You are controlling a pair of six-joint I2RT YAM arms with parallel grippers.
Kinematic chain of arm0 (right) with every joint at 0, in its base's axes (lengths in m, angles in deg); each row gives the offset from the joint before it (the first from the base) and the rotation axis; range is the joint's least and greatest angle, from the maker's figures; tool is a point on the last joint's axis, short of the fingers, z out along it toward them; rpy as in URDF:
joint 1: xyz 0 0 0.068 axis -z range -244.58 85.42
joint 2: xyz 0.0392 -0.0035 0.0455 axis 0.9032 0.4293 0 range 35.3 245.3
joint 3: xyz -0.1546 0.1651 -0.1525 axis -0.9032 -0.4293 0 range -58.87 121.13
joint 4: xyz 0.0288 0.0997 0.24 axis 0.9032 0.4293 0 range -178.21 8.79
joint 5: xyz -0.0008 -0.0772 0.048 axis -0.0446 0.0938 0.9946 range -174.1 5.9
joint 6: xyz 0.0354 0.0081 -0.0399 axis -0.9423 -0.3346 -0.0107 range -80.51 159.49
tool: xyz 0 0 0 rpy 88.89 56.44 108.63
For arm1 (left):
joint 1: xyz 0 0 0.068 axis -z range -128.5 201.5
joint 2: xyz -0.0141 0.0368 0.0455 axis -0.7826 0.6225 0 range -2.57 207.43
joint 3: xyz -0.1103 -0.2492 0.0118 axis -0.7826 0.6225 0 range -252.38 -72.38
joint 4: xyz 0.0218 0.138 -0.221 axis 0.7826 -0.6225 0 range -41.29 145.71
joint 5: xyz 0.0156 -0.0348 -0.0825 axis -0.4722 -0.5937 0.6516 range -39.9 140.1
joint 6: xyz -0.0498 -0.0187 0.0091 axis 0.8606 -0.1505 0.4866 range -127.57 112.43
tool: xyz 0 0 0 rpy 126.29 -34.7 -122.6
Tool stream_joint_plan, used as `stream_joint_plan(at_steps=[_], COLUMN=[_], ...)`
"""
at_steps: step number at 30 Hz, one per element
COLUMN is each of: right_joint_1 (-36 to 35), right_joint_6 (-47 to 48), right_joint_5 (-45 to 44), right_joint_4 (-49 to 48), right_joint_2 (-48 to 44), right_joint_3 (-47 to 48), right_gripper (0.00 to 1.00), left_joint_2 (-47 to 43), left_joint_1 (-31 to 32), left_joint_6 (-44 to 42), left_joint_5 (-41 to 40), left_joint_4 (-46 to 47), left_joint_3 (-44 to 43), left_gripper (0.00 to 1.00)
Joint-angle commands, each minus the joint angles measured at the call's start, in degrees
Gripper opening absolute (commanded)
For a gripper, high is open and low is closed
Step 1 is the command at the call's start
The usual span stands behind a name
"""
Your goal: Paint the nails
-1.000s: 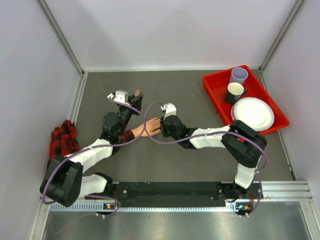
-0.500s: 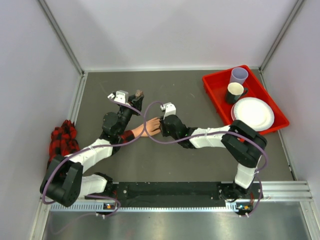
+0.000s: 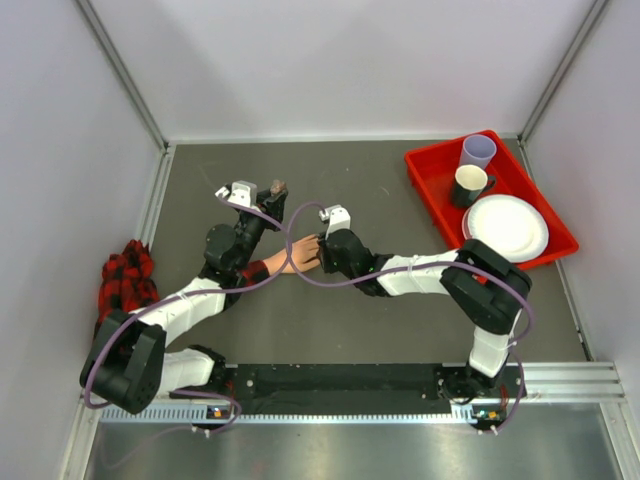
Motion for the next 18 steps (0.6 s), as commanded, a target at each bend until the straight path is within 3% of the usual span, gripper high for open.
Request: stream_joint_plan(at_steps=[1,18], right_joint_1=[-0.3,0.6], right_joint_6=[-0.2,-0.3], right_joint_5=[-0.6,-1.8], right_joint_4=[-1.2,-1.4], right_joint_2=[0.2,0.2], right_joint_3=[2.1,2.2], right_gripper=[0.0,0.0], left_joint_2=[-1.6,-1.7], left_joint_1=[-0.4,-0.5], left_joint_6=[0.3,0.5], left_joint_5=[0.8,0.9], left_joint_4=[2.7,2.6], left_joint_3=[0.1,0.2], left_gripper=[0.0,0.0])
